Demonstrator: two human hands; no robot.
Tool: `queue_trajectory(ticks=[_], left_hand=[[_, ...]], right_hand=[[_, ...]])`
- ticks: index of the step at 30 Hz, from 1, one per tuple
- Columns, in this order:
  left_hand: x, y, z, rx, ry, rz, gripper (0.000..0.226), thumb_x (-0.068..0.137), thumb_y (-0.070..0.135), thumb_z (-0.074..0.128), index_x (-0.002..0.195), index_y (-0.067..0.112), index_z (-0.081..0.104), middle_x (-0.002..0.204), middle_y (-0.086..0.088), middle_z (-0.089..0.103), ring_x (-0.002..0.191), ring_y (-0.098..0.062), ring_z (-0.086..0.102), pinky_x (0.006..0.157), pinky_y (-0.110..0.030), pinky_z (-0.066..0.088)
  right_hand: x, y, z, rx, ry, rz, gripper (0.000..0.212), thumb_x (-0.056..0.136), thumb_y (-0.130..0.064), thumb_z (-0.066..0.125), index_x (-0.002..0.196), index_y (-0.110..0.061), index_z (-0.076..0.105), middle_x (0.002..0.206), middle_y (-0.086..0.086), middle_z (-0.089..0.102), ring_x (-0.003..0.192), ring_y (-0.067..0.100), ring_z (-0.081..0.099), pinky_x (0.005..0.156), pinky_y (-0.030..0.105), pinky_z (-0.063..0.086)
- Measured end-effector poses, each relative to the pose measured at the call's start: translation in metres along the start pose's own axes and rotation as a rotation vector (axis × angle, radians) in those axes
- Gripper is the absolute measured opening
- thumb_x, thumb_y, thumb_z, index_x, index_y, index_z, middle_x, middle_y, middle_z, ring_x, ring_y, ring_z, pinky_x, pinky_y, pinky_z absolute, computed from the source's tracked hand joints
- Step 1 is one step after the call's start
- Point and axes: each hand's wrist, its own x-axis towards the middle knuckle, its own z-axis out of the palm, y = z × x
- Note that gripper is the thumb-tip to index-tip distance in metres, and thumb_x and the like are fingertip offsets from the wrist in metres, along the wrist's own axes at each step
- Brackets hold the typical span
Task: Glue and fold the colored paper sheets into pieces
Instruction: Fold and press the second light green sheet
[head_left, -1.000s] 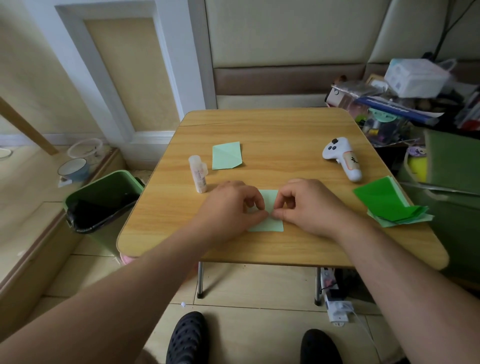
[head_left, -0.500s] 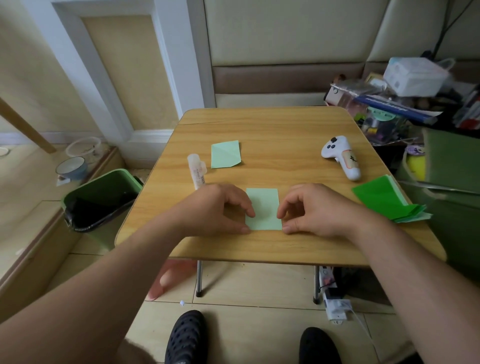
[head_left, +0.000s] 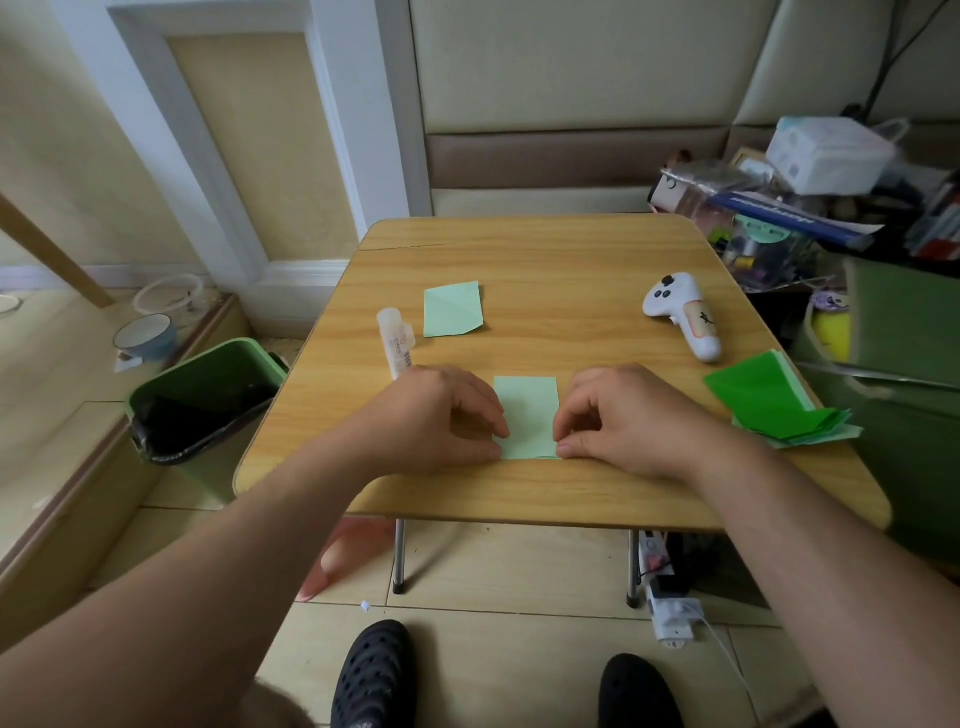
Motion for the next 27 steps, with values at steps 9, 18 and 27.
queue_trajectory(ticks=[9,18,27], left_hand=[[0.000,-0.002,0.002,0.004,0.002,0.002,0.016,0.080,0.026,0.087,0.094,0.031,0.082,0.103,0.018,0.073,0.100,-0.001,0.067,0.089,-0.025,0.054],[0.003,0.008,0.011,0.068,0.068,0.040,0.018,0.082,0.043,0.075,0.094,0.031,0.081,0.095,0.016,0.073,0.093,-0.003,0.065,0.089,-0.028,0.052],[0.011,0.019,0.034,0.163,0.148,0.037,0.033,0.081,0.059,0.060,0.095,0.035,0.077,0.097,0.015,0.066,0.084,0.001,0.046,0.087,-0.026,0.041]], right_hand=[[-0.001,0.003,0.000,0.025,-0.020,0.015,0.013,0.078,-0.034,0.091,0.083,-0.033,0.079,0.089,-0.013,0.067,0.083,0.002,0.061,0.077,0.024,0.049],[0.003,0.004,0.004,-0.009,-0.010,-0.013,0.006,0.084,-0.032,0.086,0.088,-0.033,0.082,0.088,-0.014,0.066,0.085,0.001,0.059,0.078,0.024,0.047],[0.004,0.005,0.011,0.036,0.048,-0.016,0.009,0.093,-0.036,0.075,0.099,-0.033,0.080,0.098,-0.010,0.066,0.090,0.006,0.058,0.087,0.035,0.050]])
